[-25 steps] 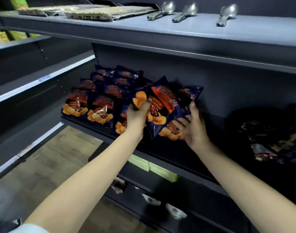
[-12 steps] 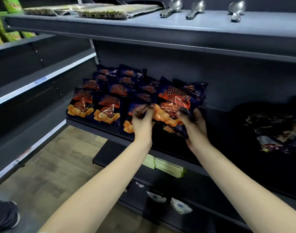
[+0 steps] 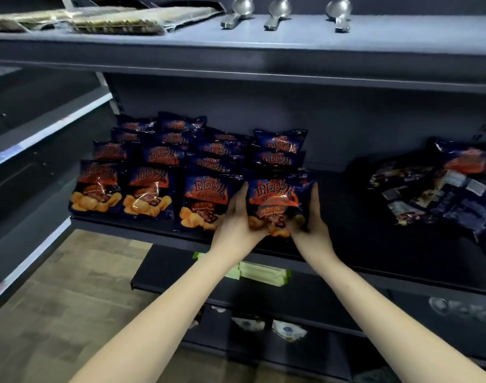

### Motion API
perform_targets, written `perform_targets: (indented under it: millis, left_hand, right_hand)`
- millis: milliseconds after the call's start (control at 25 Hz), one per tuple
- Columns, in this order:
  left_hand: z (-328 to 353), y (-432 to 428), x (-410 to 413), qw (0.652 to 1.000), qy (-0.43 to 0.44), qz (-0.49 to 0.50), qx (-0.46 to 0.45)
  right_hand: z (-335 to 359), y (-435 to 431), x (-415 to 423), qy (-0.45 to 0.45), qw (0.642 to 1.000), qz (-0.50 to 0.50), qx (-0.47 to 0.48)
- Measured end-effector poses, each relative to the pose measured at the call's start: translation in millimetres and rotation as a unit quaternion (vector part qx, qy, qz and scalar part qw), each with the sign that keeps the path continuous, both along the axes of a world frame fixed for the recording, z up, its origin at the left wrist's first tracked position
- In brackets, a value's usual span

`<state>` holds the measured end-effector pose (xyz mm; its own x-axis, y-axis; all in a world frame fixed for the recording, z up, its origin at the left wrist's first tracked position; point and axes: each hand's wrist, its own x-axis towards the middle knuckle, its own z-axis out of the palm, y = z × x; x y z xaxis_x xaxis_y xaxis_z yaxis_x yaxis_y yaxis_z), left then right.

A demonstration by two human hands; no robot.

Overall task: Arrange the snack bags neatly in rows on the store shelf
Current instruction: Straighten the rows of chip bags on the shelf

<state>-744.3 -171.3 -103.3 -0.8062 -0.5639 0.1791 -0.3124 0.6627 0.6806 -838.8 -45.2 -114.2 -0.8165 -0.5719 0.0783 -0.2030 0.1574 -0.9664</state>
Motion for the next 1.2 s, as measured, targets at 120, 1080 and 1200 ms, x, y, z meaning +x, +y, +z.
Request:
perform_targets:
  millis: [120,1080,1200]
  left_hand:
    - [-4,0,0,0.996,-0.033,0.012,-0.087]
    - [-35,-13,-24,0.99,-0.009,-0.122,-0.076]
    - [-34,-14,-27,0.99,-0.013,-0.129,-0.055]
  right_hand:
    - [-10,-3,4,0.026,0.999,-0.009,0.038]
    - [-45,-6,9,0.26,0.923,-0.044,0.28]
    - [-47,-8,10,0.269,0.914,-0.06,0.297]
